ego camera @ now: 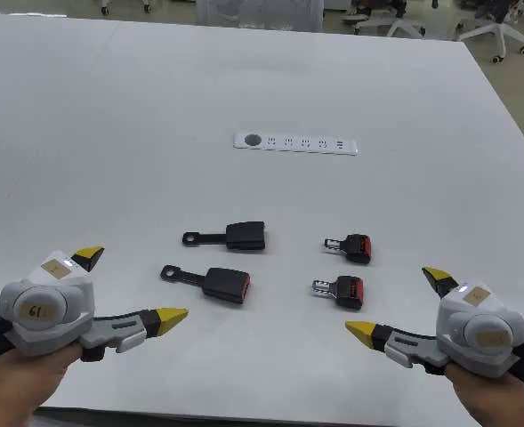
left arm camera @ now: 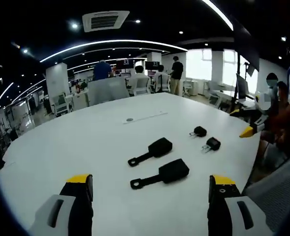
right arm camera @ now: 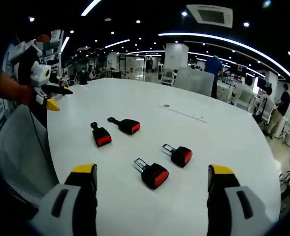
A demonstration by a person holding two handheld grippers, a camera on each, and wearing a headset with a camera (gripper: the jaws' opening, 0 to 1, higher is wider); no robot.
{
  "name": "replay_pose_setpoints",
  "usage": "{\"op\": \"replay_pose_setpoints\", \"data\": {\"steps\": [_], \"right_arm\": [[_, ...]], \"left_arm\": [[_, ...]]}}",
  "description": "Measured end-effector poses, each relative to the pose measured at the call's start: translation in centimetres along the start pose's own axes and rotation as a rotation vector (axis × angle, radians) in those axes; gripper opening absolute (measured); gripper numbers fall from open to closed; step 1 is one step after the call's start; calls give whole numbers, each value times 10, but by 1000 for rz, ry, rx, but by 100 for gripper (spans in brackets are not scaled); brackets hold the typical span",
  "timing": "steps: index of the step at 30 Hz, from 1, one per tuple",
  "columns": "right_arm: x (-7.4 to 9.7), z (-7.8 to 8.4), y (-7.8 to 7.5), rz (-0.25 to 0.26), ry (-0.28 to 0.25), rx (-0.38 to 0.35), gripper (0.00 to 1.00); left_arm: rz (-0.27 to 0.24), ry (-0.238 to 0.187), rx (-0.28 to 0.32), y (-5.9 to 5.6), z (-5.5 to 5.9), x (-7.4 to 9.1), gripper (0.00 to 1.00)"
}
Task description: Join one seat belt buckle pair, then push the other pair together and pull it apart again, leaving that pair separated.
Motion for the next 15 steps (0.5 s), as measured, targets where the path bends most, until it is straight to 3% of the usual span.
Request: {"op": "replay_pose_setpoints", "data": {"steps": [4, 15], "right_arm": [[0, -1, 0, 1, -1, 2, 95], [0, 2, 2, -1, 4, -4, 95]], "left_arm": [[-12, -15, 34, 3, -1, 1, 100], [-42, -16, 45, 7, 4, 6, 99]]}}
Point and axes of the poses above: the centre of the closed fingertips' face, and the gripper's own axes: x roughly backward along the fingers, y roughly to its left, z roughly out of its underside, the point moved 5 cm from there along x, roughly backward along the fingers, and after that the axes turned 7 degrees about x, right-handed, at the moved point
